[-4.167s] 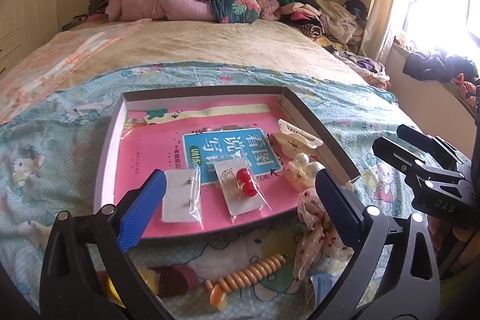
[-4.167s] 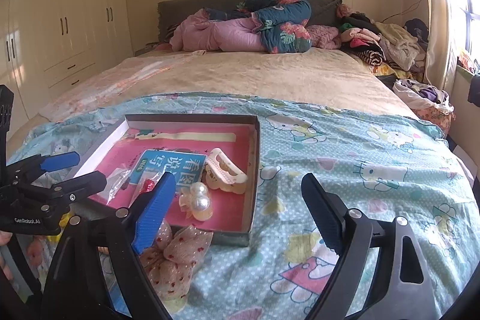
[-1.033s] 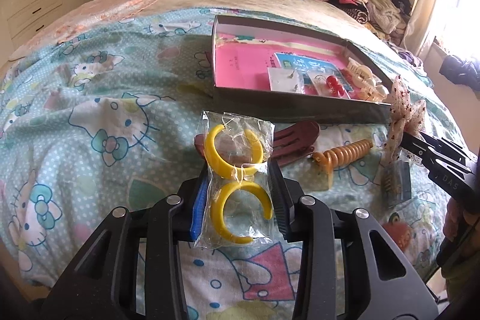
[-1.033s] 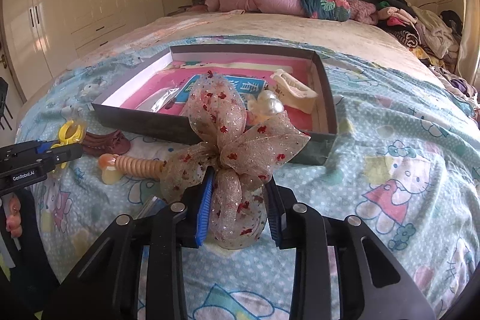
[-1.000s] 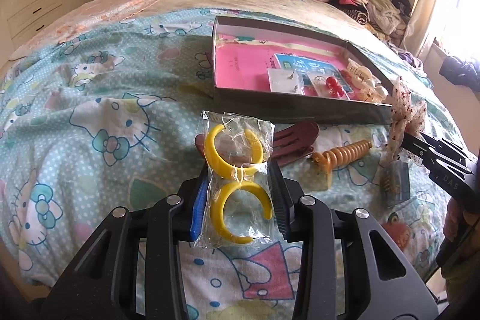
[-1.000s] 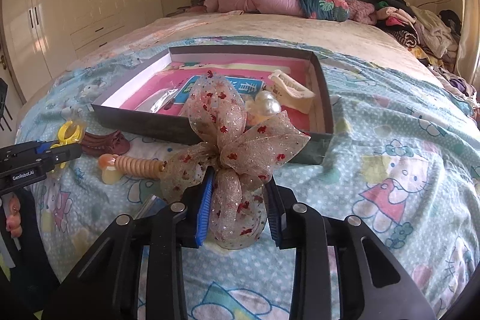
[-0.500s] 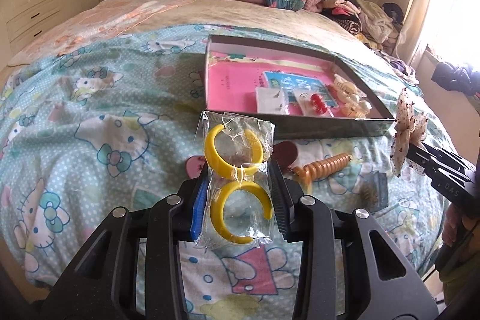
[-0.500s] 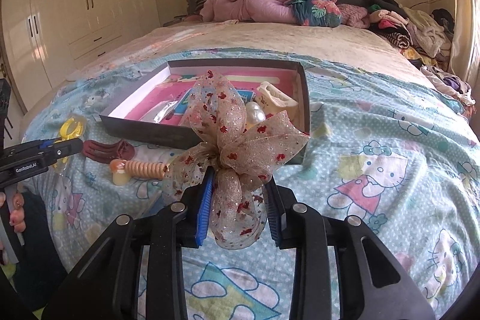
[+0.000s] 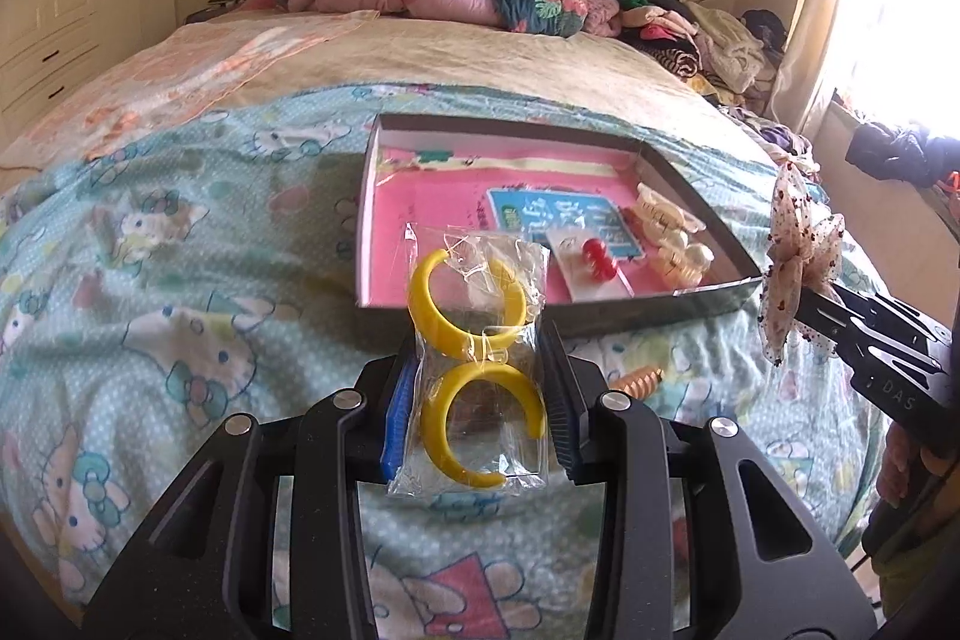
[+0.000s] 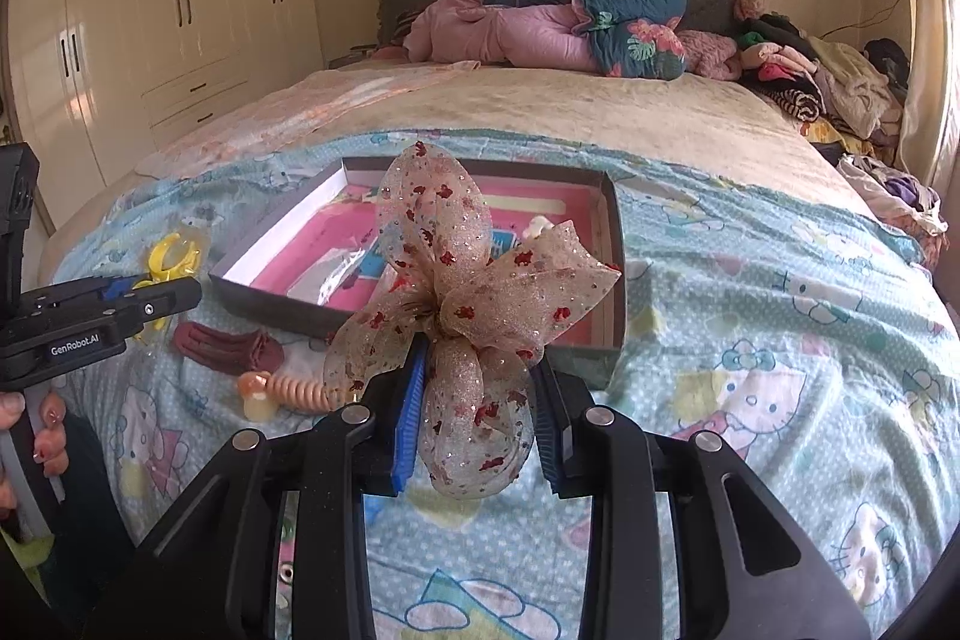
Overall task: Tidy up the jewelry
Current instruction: 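Carry the hoop pack with the left tool while the right tool carries the scrunchie into the tray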
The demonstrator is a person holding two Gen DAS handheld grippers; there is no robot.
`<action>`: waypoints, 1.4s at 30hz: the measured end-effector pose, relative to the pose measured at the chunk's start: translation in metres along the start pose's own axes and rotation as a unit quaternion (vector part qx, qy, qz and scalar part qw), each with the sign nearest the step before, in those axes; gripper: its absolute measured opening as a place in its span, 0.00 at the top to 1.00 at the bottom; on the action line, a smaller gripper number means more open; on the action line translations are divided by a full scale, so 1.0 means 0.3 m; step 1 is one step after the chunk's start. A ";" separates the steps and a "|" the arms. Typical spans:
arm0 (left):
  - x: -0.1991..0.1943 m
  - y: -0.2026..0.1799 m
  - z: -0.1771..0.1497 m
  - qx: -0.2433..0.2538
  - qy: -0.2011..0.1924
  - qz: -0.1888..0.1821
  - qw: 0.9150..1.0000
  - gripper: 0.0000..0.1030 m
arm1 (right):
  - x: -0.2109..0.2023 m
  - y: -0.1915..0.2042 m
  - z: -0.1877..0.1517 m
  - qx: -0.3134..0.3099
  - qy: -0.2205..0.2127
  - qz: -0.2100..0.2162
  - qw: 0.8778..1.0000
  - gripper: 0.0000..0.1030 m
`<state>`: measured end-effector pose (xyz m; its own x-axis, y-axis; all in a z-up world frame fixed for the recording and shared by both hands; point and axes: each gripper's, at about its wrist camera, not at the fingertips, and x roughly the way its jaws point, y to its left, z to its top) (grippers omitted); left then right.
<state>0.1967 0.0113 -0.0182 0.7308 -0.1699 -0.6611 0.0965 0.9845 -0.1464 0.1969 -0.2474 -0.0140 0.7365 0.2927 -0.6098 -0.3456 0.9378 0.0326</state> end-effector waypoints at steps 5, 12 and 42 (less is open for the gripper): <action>0.019 -0.018 0.047 0.009 -0.006 -0.005 1.000 0.72 | 0.006 0.004 0.049 -0.003 -0.008 -0.003 1.000 0.71; 0.059 -0.023 0.083 0.013 -0.005 -0.005 1.000 0.72 | 0.042 0.023 0.104 -0.012 -0.016 0.002 1.000 0.71; 0.270 0.024 0.169 0.007 0.024 0.012 1.000 0.72 | 0.316 0.020 0.215 -0.022 0.012 0.003 1.000 0.71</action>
<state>0.2908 0.0067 -0.0354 0.6996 -0.1476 -0.6991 0.0895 0.9888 -0.1192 0.3021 -0.2021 -0.0207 0.7203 0.2923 -0.6291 -0.3749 0.9271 0.0015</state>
